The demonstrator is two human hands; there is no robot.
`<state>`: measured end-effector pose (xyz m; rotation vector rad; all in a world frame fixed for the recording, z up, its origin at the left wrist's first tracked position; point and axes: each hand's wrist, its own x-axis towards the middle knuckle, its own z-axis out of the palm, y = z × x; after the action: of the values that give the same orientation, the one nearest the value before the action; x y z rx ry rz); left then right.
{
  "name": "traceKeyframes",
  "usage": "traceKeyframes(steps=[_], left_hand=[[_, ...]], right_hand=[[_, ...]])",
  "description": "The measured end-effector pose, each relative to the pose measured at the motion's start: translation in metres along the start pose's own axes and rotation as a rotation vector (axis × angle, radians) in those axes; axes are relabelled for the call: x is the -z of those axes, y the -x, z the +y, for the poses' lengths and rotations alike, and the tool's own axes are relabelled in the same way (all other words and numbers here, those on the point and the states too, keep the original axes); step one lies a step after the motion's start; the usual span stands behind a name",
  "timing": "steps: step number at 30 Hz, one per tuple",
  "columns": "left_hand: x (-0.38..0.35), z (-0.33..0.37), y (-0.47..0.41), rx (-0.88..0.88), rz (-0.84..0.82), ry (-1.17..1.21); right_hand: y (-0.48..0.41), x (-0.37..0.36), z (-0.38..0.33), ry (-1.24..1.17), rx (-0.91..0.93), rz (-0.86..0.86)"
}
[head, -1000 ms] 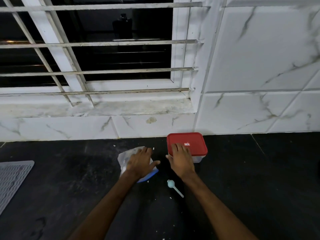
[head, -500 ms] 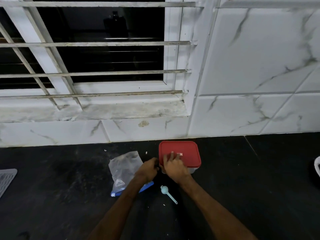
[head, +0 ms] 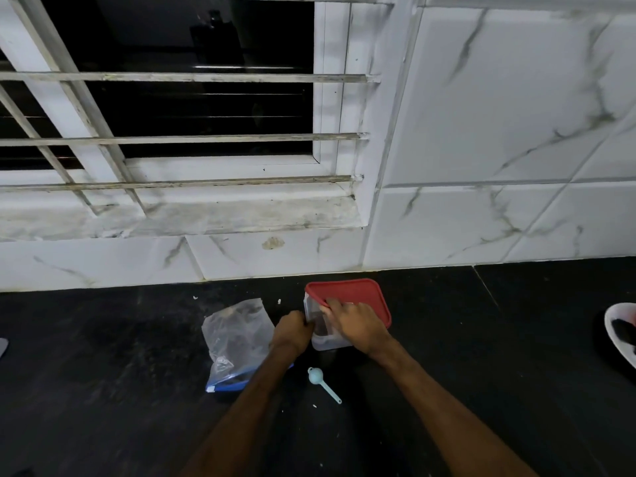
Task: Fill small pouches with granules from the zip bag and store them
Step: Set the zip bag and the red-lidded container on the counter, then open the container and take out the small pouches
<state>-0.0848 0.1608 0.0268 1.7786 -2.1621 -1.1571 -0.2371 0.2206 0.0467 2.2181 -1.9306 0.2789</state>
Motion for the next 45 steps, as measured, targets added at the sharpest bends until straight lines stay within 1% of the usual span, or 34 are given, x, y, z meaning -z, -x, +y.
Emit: traceKeyframes(steps=[3,4,7,9,11,14,16,18,21,23,24,26,28,29,31,32,33,34,35,36,37,38,40,41,42,43,45], left_hand=[[0.000,0.006,0.000,0.034,0.010,-0.055],[-0.001,0.005,-0.001,0.044,0.017,-0.048],[-0.002,0.005,-0.001,0.073,0.016,-0.009],[-0.003,0.003,-0.003,0.089,0.005,0.020],[-0.002,0.003,-0.001,0.095,0.000,0.033],[-0.003,0.001,-0.001,0.098,0.004,0.056],[-0.002,0.000,0.001,0.104,0.014,0.051],[-0.002,-0.003,0.000,0.112,0.018,0.046],[0.000,-0.004,-0.003,0.118,0.046,0.049],[0.002,-0.005,-0.004,0.136,0.056,0.051],[0.002,-0.005,-0.004,0.141,0.053,0.051],[0.002,-0.005,-0.004,0.134,0.058,0.041],[0.001,-0.006,-0.004,0.128,0.052,0.034],[0.001,-0.006,-0.004,0.122,0.045,0.030],[0.002,-0.006,-0.004,0.114,0.030,0.023],[0.003,-0.007,-0.004,0.114,0.020,0.025],[0.004,-0.007,-0.005,0.114,0.007,0.031],[0.004,-0.007,-0.006,0.116,-0.010,0.045],[0.004,-0.007,-0.006,0.117,-0.033,0.063],[0.004,-0.006,-0.005,0.118,-0.057,0.084],[0.004,-0.004,-0.005,0.114,-0.075,0.100],[0.003,-0.002,-0.004,0.106,-0.085,0.107],[0.002,0.000,-0.001,0.087,-0.090,0.103],[0.002,0.000,0.000,0.076,-0.088,0.095],[0.002,-0.001,0.000,0.066,-0.088,0.086],[0.001,-0.003,0.001,0.060,-0.089,0.075],[0.002,-0.007,0.002,0.054,-0.090,0.049]], right_hand=[[-0.009,0.011,0.013,-0.055,-0.012,0.101],[-0.012,0.020,0.016,-0.126,-0.050,0.120],[-0.018,0.043,0.030,-0.378,-0.236,0.191],[-0.021,0.058,0.040,-0.427,-0.345,0.239],[-0.019,0.066,0.058,-0.481,-0.516,0.395],[-0.005,0.069,0.085,-0.674,-0.844,0.719],[0.011,0.059,0.102,-0.786,-1.100,0.836],[0.032,0.035,0.120,-0.894,-1.363,0.860],[0.067,-0.002,0.133,-1.147,-1.698,0.850],[0.087,-0.020,0.130,-1.279,-1.835,0.844],[0.097,-0.029,0.127,-1.307,-1.888,0.826],[0.113,-0.045,0.119,-1.315,-1.955,0.735],[0.120,-0.052,0.113,-1.262,-1.956,0.567],[0.120,-0.053,0.111,-1.154,-1.943,0.459],[0.111,-0.044,0.108,-0.800,-1.842,0.261],[0.103,-0.034,0.105,-0.639,-1.754,0.242],[0.094,-0.021,0.102,-0.534,-1.630,0.306],[0.083,-0.012,0.099,-0.479,-1.459,0.399],[0.070,-0.002,0.095,-0.465,-1.256,0.456],[0.057,0.003,0.090,-0.498,-1.062,0.464],[0.043,0.009,0.084,-0.558,-0.903,0.417],[0.030,0.011,0.078,-0.617,-0.795,0.322],[0.006,0.009,0.064,-0.669,-0.667,0.007],[-0.002,0.004,0.057,-0.647,-0.621,-0.166],[-0.007,-0.004,0.051,-0.592,-0.563,-0.300],[-0.008,-0.011,0.046,-0.529,-0.527,-0.405],[-0.005,-0.026,0.040,-0.432,-0.537,-0.553]])
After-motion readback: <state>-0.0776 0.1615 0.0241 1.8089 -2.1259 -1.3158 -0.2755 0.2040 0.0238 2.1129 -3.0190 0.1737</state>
